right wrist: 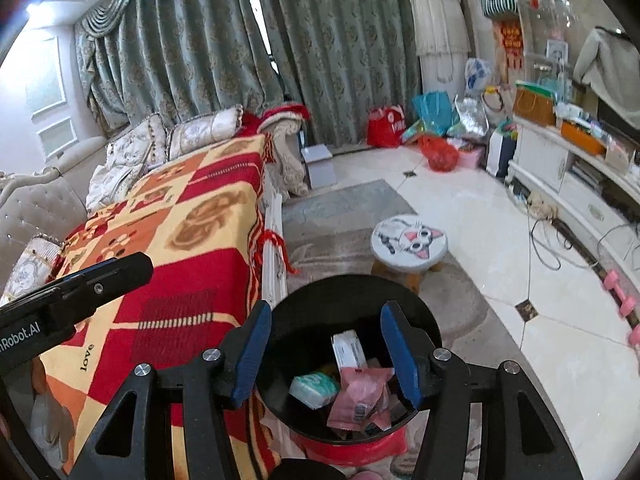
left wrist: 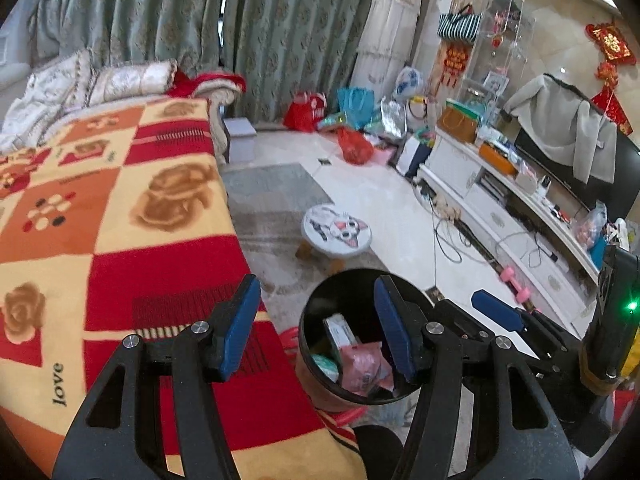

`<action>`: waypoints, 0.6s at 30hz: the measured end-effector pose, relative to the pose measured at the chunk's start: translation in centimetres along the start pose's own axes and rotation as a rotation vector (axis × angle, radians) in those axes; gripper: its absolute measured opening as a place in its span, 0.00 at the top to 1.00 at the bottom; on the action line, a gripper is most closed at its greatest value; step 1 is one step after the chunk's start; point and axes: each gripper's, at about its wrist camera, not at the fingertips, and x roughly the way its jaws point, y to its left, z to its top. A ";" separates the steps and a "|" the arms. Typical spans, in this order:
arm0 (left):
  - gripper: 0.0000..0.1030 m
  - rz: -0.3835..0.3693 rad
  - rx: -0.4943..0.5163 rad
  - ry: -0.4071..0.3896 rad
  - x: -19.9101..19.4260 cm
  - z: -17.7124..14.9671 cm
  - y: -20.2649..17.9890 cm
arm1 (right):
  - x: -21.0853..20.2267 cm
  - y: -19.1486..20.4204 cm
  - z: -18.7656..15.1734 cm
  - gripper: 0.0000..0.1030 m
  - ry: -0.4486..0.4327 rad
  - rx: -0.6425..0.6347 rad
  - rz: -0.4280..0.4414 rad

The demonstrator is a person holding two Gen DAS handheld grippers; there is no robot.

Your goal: Collect trash

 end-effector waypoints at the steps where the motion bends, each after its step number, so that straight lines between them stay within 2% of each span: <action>1: 0.44 0.009 0.009 -0.016 -0.5 0.1 0.0 | -0.3 0.1 0.1 0.47 -0.010 0.001 0.001; 3: 0.44 0.033 0.029 -0.047 -1.5 0.1 -0.1 | -1.1 0.5 0.3 0.43 -0.033 -0.003 -0.007; 5: 0.44 0.053 0.044 -0.072 -2.4 0.1 -0.2 | -1.8 0.8 0.5 0.34 -0.057 -0.009 -0.012; 12: 0.44 0.089 0.073 -0.154 -5.1 0.0 -0.3 | -4.2 2.1 1.5 0.33 -0.122 -0.025 -0.016; 18: 0.44 0.089 0.072 -0.177 -6.2 -0.2 0.2 | -6.3 3.1 1.9 0.23 -0.193 -0.043 -0.058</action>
